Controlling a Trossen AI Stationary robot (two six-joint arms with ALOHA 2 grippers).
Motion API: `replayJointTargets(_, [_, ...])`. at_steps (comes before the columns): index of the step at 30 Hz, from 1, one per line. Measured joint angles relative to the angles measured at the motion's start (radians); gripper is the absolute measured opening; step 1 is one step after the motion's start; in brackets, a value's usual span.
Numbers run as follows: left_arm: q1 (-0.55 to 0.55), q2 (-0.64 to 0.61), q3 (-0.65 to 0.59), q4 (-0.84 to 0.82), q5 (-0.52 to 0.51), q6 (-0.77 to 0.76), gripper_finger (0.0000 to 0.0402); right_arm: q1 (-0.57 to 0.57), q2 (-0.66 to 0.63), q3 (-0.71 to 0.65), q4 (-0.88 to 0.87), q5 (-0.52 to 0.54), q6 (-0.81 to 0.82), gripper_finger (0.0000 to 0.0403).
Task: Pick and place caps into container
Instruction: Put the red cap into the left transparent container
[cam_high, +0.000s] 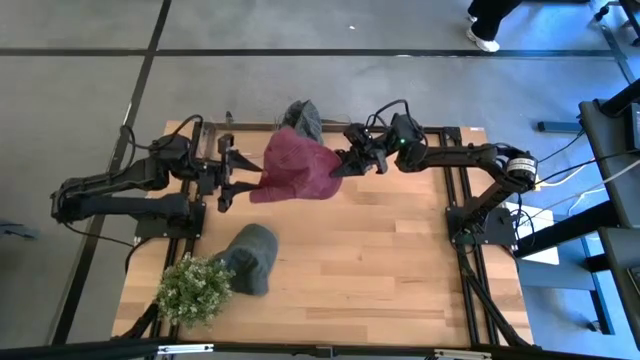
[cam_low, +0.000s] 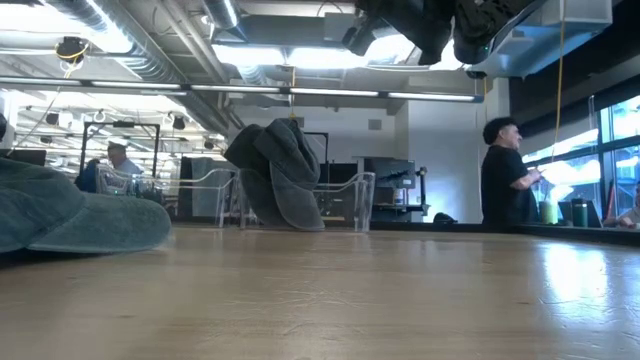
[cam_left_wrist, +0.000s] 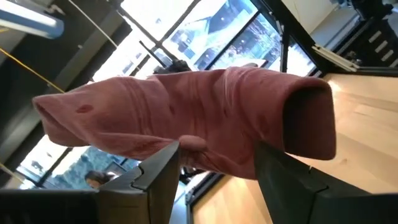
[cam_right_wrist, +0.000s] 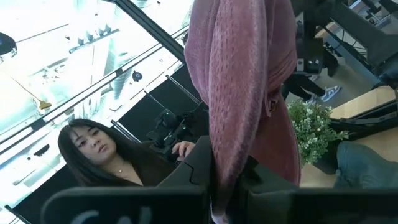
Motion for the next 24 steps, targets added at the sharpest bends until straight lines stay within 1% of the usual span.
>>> replayJointTargets(7, [0.0,0.0,0.0,0.056,-0.011,0.0,0.0198,0.012,0.0,0.0,-0.018,0.002,0.004,0.0017])
replayJointTargets(10, [0.0,-0.001,0.0,0.063,0.003,-0.002,0.0198,0.011,0.001,0.0,-0.032,0.02,0.0,0.0017])
replayJointTargets(13, [0.0,-0.001,0.0,0.028,-0.021,0.008,0.0198,0.011,0.001,0.0,0.051,0.027,0.019,0.0017])
replayJointTargets(15, [0.0,-0.001,0.0,-0.007,-0.087,0.061,0.0198,0.011,0.001,0.007,0.107,0.026,0.057,0.0017])
replayJointTargets(18, [0.0,-0.01,-0.001,-0.021,-0.164,0.22,0.0198,0.011,0.001,0.021,0.126,0.025,0.081,0.0017])
replayJointTargets(21, [0.0,-0.013,-0.001,0.017,-0.168,0.332,0.0198,0.018,0.001,0.033,0.127,0.03,0.082,0.0017])
replayJointTargets(24, [-0.011,-0.013,-0.001,0.083,-0.167,0.341,0.0198,0.028,0.001,0.035,0.126,0.04,0.083,0.0017])
